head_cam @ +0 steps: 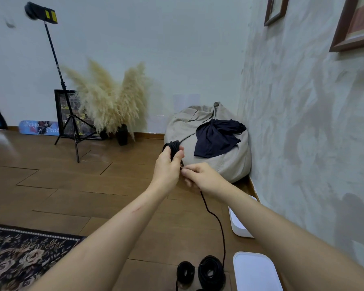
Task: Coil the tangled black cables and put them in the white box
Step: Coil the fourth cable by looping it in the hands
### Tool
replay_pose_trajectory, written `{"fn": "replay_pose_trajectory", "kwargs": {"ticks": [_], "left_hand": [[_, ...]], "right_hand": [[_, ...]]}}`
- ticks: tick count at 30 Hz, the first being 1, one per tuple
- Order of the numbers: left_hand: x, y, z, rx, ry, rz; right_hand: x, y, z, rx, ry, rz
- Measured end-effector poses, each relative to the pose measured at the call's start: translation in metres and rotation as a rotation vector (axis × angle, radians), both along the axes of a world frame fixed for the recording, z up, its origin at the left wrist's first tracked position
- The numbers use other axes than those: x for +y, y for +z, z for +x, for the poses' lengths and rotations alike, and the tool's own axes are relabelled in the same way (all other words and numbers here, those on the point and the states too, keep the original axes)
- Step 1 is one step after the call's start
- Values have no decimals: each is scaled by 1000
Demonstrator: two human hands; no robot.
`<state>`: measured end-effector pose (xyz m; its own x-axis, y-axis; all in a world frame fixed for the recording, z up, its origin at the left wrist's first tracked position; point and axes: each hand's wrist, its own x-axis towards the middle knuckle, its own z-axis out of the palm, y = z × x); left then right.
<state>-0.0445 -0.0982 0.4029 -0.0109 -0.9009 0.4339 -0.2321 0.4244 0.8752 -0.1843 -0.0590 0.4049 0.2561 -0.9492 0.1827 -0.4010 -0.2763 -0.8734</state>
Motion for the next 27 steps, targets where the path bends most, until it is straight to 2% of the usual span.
{"fn": "replay_pose_trajectory", "kwargs": {"ticks": [4,7,10,17,19,23,27], "left_hand": [[-6,-5,7,-76,10,9],[-3,-7,5,-201,-107,27],[3,-8,-2,-311,-256,90],[16,-3,-4,-314,-538,229],[16,-6,-6,-348,-546,176],[17,-12,-10,-437,-432,71],[20,-12,-16,-404,-384,59]], "right_hand": [[-3,8,-6,87,47,-79],[-7,13,-22,239,-8,-201],[-7,19,-38,306,-74,-262],[-7,33,-59,366,-120,-272],[-8,31,-59,381,-147,-275],[-9,27,-53,430,-175,-297],[-8,27,-56,421,-150,-277]]}}
